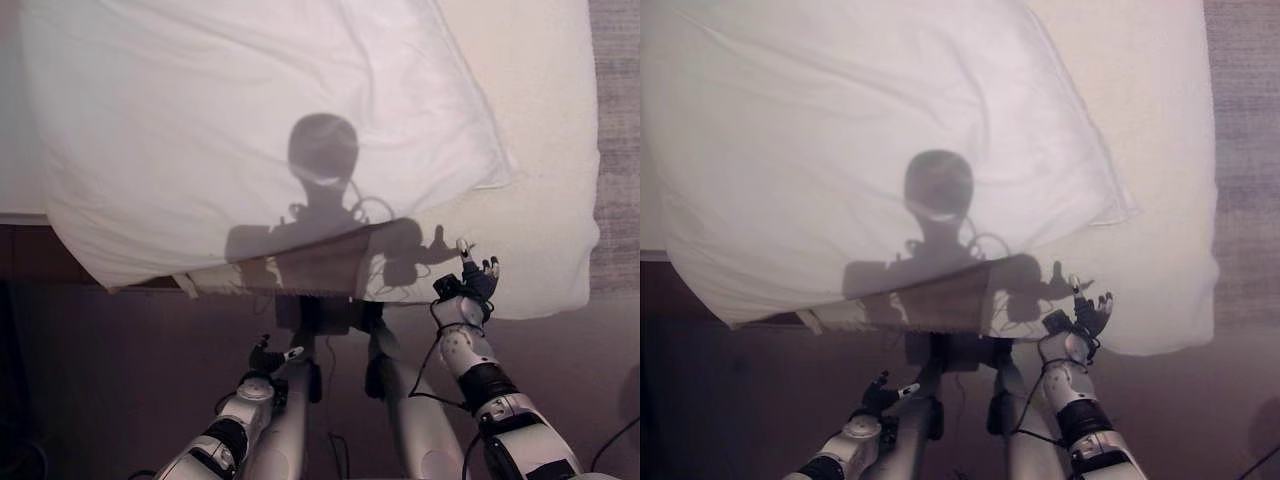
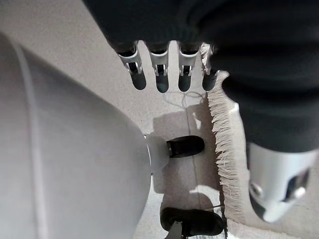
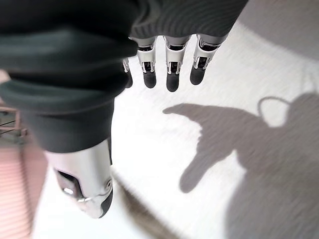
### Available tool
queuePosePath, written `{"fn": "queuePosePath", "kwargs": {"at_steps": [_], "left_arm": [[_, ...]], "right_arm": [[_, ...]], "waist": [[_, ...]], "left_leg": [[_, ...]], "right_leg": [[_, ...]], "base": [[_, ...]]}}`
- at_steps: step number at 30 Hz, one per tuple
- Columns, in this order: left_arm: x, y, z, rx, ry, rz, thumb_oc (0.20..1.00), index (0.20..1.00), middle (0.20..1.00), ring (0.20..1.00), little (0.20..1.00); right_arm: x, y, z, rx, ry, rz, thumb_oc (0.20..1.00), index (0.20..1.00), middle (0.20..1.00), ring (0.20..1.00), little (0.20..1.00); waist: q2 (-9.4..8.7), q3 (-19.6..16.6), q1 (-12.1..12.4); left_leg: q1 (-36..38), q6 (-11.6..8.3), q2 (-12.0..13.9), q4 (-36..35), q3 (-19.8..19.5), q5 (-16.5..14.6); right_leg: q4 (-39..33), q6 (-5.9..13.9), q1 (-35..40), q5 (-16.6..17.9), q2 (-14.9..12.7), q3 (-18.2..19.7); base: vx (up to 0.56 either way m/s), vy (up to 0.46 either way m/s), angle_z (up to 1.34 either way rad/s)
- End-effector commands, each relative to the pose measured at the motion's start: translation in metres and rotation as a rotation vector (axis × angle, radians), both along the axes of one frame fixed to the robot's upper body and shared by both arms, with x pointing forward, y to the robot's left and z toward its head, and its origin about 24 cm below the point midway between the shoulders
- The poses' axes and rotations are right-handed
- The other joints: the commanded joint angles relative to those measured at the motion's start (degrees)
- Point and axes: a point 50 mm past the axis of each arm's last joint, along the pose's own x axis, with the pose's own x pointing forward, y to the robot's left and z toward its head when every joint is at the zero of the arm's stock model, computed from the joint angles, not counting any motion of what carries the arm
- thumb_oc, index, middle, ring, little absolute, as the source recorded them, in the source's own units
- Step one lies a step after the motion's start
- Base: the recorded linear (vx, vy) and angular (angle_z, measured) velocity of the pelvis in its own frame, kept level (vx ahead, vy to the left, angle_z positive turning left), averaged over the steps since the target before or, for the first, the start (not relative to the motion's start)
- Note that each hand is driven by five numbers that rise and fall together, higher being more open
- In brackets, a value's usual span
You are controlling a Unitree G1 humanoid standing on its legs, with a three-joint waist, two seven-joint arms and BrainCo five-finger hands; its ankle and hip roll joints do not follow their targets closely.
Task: Make the bed
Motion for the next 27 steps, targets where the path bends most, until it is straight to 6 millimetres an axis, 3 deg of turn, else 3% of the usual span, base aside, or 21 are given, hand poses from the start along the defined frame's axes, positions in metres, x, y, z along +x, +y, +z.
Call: {"fn": "queuePosePath", "kwargs": {"at_steps": [1, 8, 18, 27], "left_arm": [[-0.012, 0.010, -0.008, 0.027, 0.032, 0.023, 1.000, 1.000, 1.000, 1.000, 1.000], [-0.012, 0.011, -0.008, 0.041, 0.032, 0.017, 1.000, 1.000, 1.000, 1.000, 1.000], [-0.011, 0.011, -0.008, 0.038, 0.030, 0.012, 1.000, 1.000, 1.000, 1.000, 1.000], [-0.008, 0.010, -0.006, 0.003, 0.020, -0.004, 1.000, 1.000, 1.000, 1.000, 1.000]], "right_arm": [[0.001, -0.002, 0.029, -0.054, -0.155, -0.016, 1.000, 1.000, 1.000, 1.000, 1.000], [0.005, -0.001, 0.050, -0.129, -0.229, -0.004, 1.000, 1.000, 1.000, 1.000, 1.000], [0.020, 0.006, 0.068, -0.088, -0.283, 0.024, 1.000, 1.000, 1.000, 1.000, 1.000], [0.057, 0.005, 0.087, 0.060, -0.263, 0.073, 1.000, 1.000, 1.000, 1.000, 1.000]], "waist": [[-1.39, -0.49, 0.53], [-1.74, -0.49, 0.99], [-1.95, -0.49, 2.05], [-1.84, -0.49, 4.00]], "left_leg": [[1.60, -0.81, -2.96, 0.08, 3.04, -3.78], [1.57, -0.98, -2.90, 0.08, 2.83, -3.61], [1.27, -1.07, -2.88, 0.08, 2.47, -3.49], [0.65, -1.08, -2.69, 0.08, 2.17, -3.51]], "right_leg": [[3.03, 4.22, 1.55, 1.37, -2.58, 4.66], [2.57, 4.27, 1.66, 1.76, -2.41, 4.32], [2.31, 4.21, 1.78, 1.90, -2.41, 3.67], [1.85, 4.20, 1.20, 2.23, -2.08, 3.59]], "base": [[0.00, 0.000, 0.00], [0.00, 0.000, 0.00], [0.00, -0.001, 0.00], [0.00, 0.000, 0.02]]}}
